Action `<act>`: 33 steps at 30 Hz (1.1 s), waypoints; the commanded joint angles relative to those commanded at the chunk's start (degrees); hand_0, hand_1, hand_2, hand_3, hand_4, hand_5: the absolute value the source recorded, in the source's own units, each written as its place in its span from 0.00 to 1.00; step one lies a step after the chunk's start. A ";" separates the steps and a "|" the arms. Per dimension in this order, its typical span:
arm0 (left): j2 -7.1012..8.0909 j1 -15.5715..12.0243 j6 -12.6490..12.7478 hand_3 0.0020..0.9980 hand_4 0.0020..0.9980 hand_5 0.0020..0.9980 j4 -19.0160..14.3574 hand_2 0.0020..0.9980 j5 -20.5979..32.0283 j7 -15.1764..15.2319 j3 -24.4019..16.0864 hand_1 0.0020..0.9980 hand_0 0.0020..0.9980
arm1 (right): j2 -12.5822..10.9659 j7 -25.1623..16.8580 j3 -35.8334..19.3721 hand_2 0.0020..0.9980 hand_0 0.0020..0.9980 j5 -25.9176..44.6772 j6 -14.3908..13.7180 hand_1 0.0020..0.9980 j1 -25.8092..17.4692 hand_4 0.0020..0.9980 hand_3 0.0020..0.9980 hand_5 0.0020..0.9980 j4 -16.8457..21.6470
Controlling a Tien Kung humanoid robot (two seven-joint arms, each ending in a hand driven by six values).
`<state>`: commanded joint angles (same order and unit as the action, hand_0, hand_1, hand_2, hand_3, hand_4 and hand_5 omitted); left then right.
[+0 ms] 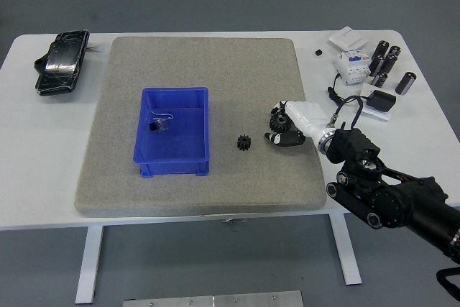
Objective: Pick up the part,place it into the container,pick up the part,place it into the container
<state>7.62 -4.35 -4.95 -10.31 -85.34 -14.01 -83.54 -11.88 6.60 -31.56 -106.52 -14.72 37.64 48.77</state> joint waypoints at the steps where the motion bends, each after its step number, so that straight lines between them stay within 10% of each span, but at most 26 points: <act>1: 0.00 0.00 0.00 0.62 0.68 0.51 0.00 0.62 0.01 0.01 0.00 0.65 0.67 | 0.00 -0.03 0.05 0.54 0.47 0.04 -0.07 0.52 -0.01 0.68 0.61 0.02 -0.02; 19: -0.09 -0.07 0.09 0.62 0.68 0.52 0.00 0.62 0.51 0.31 0.43 0.65 0.67 | -0.56 -0.25 -0.08 0.50 0.46 -1.14 -3.05 0.51 0.84 0.64 0.59 0.00 5.82; 33: -0.12 -0.26 0.15 0.62 0.69 0.54 0.00 0.62 0.72 0.12 0.41 0.65 0.67 | 7.69 -0.93 2.71 0.49 0.45 11.09 -6.72 0.51 0.86 0.63 0.58 0.00 18.91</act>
<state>7.51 -4.61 -4.81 -10.31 -84.61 -13.89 -83.13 -4.19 5.67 -28.84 -95.42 -21.43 38.50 67.69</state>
